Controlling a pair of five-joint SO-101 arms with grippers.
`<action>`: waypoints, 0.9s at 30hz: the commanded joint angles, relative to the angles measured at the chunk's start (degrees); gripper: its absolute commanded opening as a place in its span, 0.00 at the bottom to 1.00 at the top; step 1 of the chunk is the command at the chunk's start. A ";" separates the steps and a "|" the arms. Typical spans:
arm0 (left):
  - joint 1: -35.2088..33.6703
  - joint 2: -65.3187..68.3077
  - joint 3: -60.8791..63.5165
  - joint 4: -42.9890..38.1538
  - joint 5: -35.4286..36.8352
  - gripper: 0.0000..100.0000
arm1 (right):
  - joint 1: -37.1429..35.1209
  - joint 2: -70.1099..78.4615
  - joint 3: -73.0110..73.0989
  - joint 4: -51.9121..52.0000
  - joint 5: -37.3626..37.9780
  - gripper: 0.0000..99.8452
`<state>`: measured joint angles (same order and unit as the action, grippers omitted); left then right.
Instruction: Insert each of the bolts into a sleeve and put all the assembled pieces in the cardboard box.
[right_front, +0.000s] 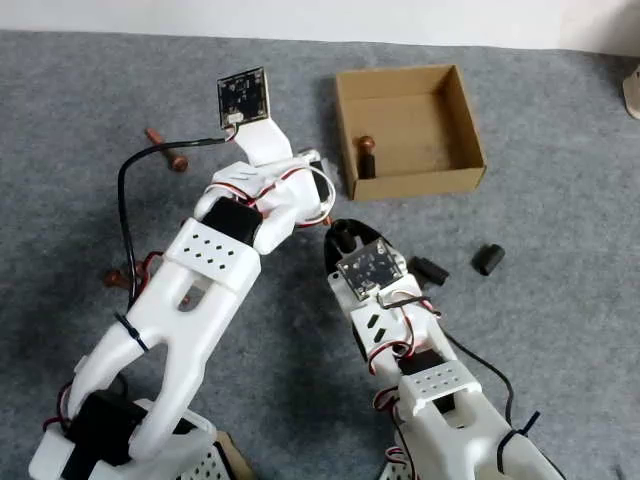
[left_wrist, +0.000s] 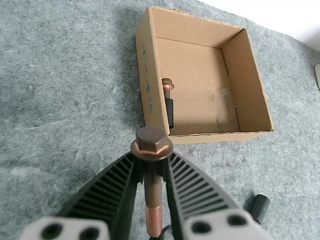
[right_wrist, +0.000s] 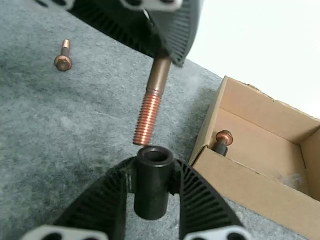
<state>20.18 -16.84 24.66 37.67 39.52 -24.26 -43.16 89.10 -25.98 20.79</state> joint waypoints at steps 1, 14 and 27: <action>1.54 -3.65 -1.54 -1.67 0.62 0.01 | -0.66 -1.36 -0.31 -1.36 0.53 0.00; 1.54 -3.65 -3.47 -1.58 0.62 0.01 | -0.66 -1.36 -0.48 3.03 0.53 0.00; 2.59 -3.65 -2.95 -1.41 0.62 0.01 | -0.66 -1.36 -0.84 5.23 0.44 0.00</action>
<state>20.97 -16.84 24.66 37.58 39.78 -24.44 -43.16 89.10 -20.79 20.79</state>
